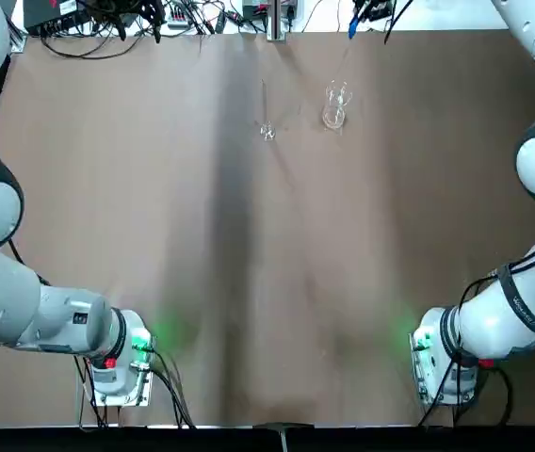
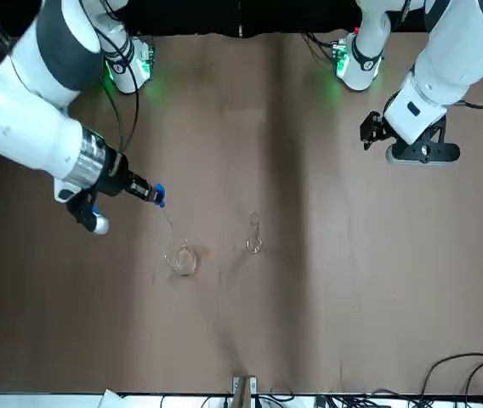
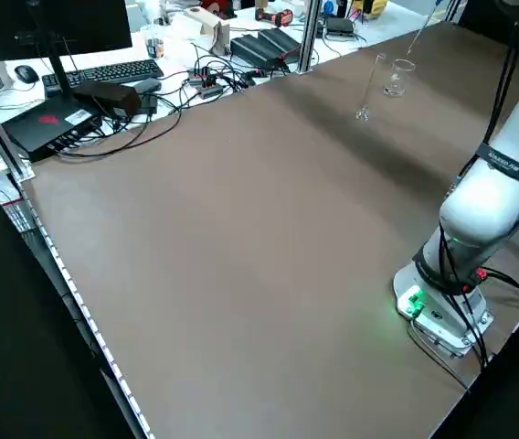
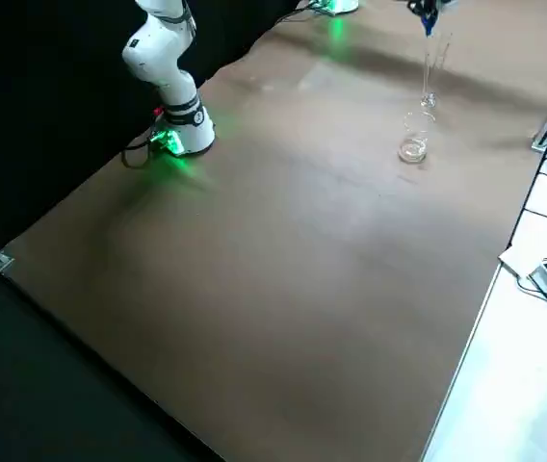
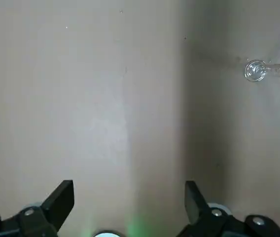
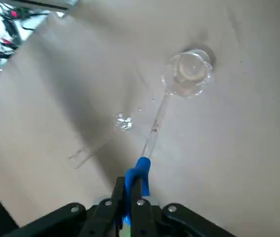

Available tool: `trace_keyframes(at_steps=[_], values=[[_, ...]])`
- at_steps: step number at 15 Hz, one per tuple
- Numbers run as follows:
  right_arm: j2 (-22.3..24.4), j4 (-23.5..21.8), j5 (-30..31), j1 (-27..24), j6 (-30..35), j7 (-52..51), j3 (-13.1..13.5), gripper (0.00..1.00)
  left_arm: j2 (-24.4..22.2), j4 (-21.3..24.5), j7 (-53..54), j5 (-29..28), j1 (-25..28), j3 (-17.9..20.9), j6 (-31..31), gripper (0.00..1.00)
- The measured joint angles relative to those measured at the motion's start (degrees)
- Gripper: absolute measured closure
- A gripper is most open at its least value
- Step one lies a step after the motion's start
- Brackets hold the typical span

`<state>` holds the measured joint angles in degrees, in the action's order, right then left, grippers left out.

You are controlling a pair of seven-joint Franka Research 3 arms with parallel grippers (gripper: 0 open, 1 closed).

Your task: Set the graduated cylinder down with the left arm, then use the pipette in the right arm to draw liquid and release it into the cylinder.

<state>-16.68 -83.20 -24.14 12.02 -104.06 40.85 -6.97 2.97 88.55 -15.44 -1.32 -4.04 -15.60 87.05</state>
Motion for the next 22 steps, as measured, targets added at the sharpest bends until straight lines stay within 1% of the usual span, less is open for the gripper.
trace_keyframes(at_steps=[4, 9, 15, 21, 22], values=[[-0.89, -2.06, 2.57, -0.04, -0.02, -0.78, 0.0, 0.93, 0.0, 0.0, 0.0, 0.0, 0.0, 0.0, 0.0, 0.01], [-3.49, -2.26, 4.87, 0.0, -2.15, -1.07, -0.17, 0.93, 0.0, 0.0, 0.0, 0.0, 0.0, 0.01, 0.0, 0.01], [-7.0, -2.34, 6.01, 0.37, -6.13, -1.24, -0.42, 0.93, 0.0, 0.0, 0.0, 0.0, 0.0, 0.02, 0.08, 0.01], [-10.39, -2.4, 6.19, 1.97, -8.47, -1.3, -0.59, 0.93, 0.0, 0.0, 0.0, 0.0, 0.02, 0.05, 0.09, 0.01], [-10.66, -2.4, 6.2, 2.05, -8.55, -1.3, -0.59, 0.91, 0.0, 0.0, 0.0, 0.0, 0.03, 0.05, 0.1, 0.01]])
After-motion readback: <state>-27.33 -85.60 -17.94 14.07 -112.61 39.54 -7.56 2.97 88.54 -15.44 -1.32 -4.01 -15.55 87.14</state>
